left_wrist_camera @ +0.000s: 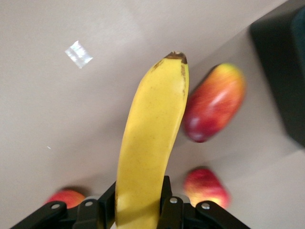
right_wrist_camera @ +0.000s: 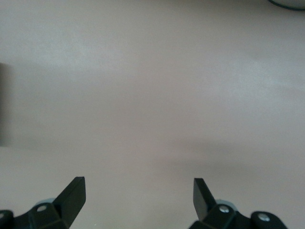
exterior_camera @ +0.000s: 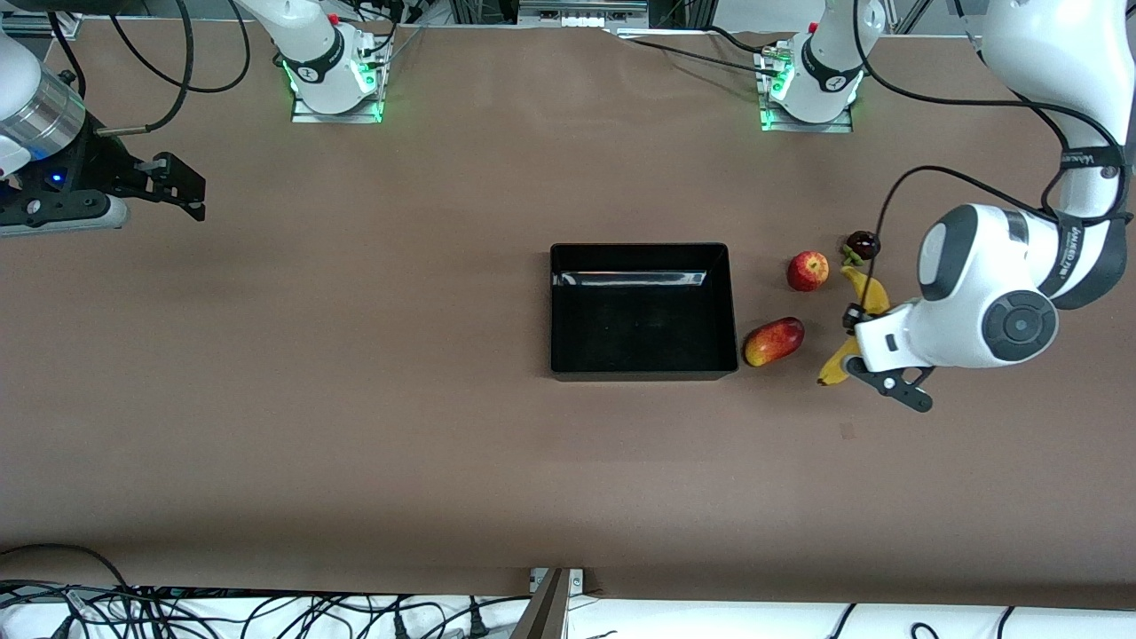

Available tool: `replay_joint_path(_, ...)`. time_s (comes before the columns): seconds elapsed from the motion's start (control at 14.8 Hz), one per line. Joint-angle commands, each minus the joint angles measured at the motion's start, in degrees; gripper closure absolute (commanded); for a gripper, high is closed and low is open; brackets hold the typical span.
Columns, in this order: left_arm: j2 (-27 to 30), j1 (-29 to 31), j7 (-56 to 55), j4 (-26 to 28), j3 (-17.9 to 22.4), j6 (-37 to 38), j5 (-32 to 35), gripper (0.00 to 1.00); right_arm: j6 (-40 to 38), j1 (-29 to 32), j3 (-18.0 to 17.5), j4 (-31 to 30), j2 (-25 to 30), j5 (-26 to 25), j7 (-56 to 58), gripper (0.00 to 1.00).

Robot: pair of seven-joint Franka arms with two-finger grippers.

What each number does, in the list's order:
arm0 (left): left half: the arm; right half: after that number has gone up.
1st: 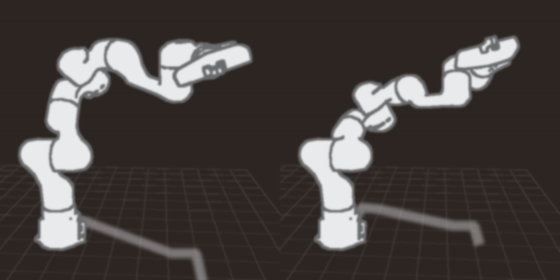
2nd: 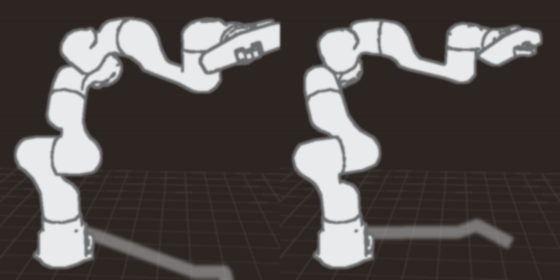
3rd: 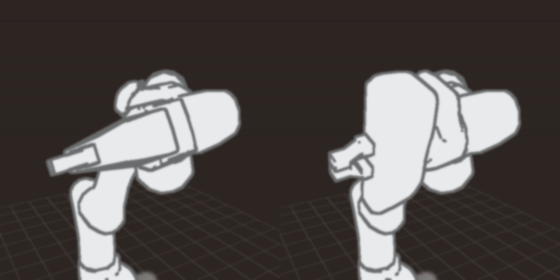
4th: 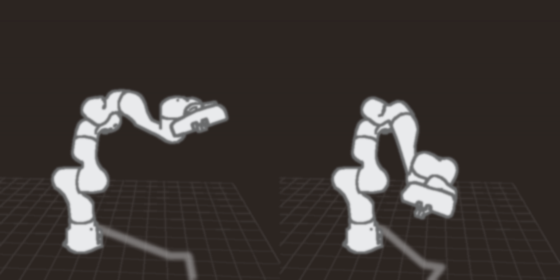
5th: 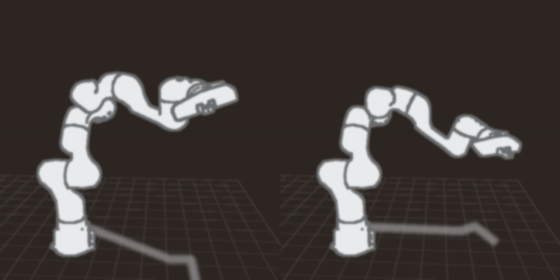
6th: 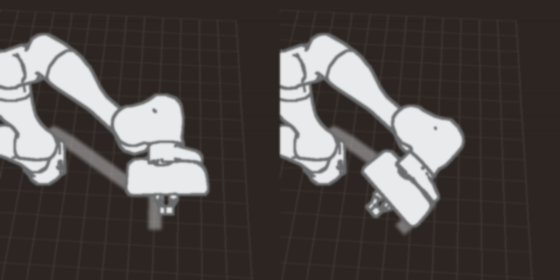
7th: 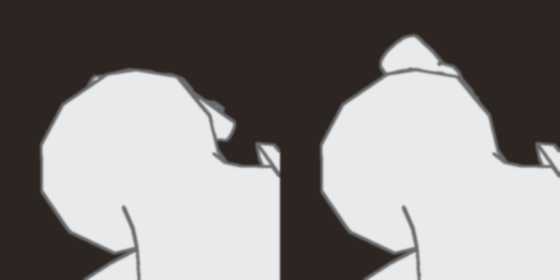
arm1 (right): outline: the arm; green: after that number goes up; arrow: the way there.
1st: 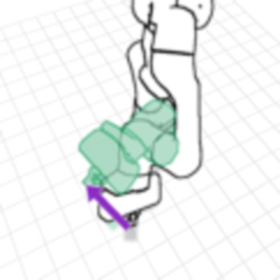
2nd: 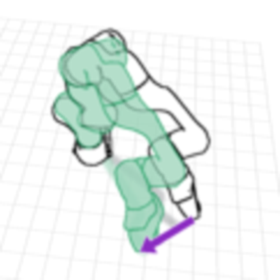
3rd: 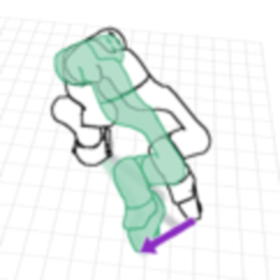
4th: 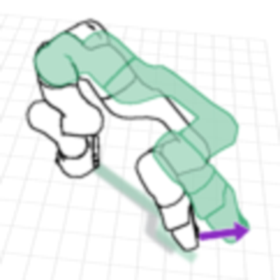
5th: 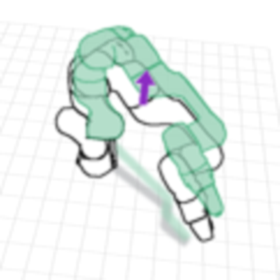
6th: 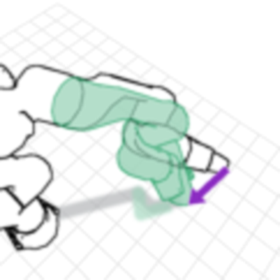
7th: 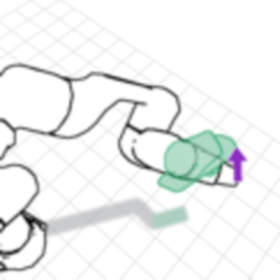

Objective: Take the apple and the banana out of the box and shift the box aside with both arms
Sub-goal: 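Carry the banana out and lower it beside the mango, opening the left gripper, then raise the left gripper away while the right gripper reaches the tray rim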

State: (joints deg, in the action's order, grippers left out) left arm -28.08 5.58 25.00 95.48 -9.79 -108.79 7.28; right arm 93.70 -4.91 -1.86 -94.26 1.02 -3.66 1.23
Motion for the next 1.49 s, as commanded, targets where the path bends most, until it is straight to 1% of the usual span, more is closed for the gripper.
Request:
replay_joint_path(0.0, 1.0, 4.0, 6.5, 10.1, -0.7, -13.1, 3.7, 1.0, -0.1, 0.5, -0.7, 1.1, -0.8, -0.2, 0.2, 0.0)
replay_joint_path(0.07, 0.8, 5.2, 7.3, 13.2, -0.5, -18.5, 4.3, 1.0, -0.1, 0.5, -0.7, 1.1, -0.8, -0.1, 0.1, 0.0)
replay_joint_path(0.14, 0.5, 5.3, 7.3, 15.9, -0.3, -22.1, 4.3, 1.0, -0.2, 0.5, -0.7, 1.1, -0.8, -0.1, 0.2, 0.0)
replay_joint_path(0.34, -0.7, 5.3, 7.3, 18.9, -0.2, -25.8, 4.3, 1.0, -0.8, -0.6, -0.8, 1.0, -0.8, -0.1, 0.4, 0.0)
replay_joint_path(0.41, -1.1, 5.3, 7.0, 19.9, -0.2, -27.3, 4.3, 0.96, -1.0, -0.8, -0.8, 0.7, -0.8, -0.2, 1.2, 0.0)
replay_joint_path(0.47, -1.6, 5.3, 6.0, 20.4, -0.2, -28.5, 4.2, 0.75, -1.1, -0.9, -0.8, 0.5, -0.9, -0.1, 1.4, 0.0)
replay_joint_path(0.54, -1.7, 5.4, 5.9, 20.4, -0.2, -28.8, 4.2, 0.6, -2.3, -1.2, -0.8, 0.5, -1.3, 0.0, 1.1, 0.0)
replay_joint_path(0.61, -1.8, 5.4, 5.6, 20.5, -0.2, -28.8, 4.2, 0.05, -4.2, -2.0, -0.8, 0.5, -1.6, 0.0, 0.4, 0.0)
replay_joint_path(0.68, -1.5, 5.5, 5.7, 20.5, -0.2, -28.1, 4.2, 0.0, -5.1, -3.2, -0.8, 0.5, -1.8, 0.0, 0.3, 0.0)
replay_joint_path(0.88, 2.0, 6.1, 5.8, 19.2, -0.3, -26.7, 3.5, 0.0, -6.0, -5.1, -0.8, 0.6, -2.6, -0.1, 0.3, 0.0)
replay_joint_path(0.95, 3.9, 6.1, 5.8, 17.8, -0.3, -23.7, 3.4, 0.0, -5.9, -5.1, -0.8, 0.7, -2.7, -0.2, 1.2, 0.0)
replay_joint_path(1.02, 5.5, 6.1, 5.7, 15.6, -0.3, -18.5, 3.3, 0.0, -5.8, -5.5, -0.8, 0.9, -3.4, -0.1, 1.1, 0.0)
replay_joint_path(1.08, 6.5, 6.0, 5.5, 12.1, -0.3, -12.5, 2.4, 0.0, -5.8, -6.8, -0.8, 1.0, -4.0, 0.0, 0.9, 0.0)
replay_joint_path(1.22, 7.7, 5.5, 4.8, 4.9, -0.2, 0.5, -2.2, 0.0, -4.6, -10.4, -0.8, 1.0, -5.8, 2.4, -0.7, 0.0)
replay_joint_path(1.29, 8.7, 5.5, 3.8, 2.9, -0.2, 4.9, -4.1, 0.0, -2.8, -11.7, -0.7, 1.0, -6.9, 4.6, -3.6, 0.0)
replay_joint_path(1.42, 12.2, 4.7, -1.1, 1.9, 0.4, 9.0, -5.1, 0.0, 0.2, -13.7, -0.8, 0.9, -9.2, 6.6, -9.0, 0.0)
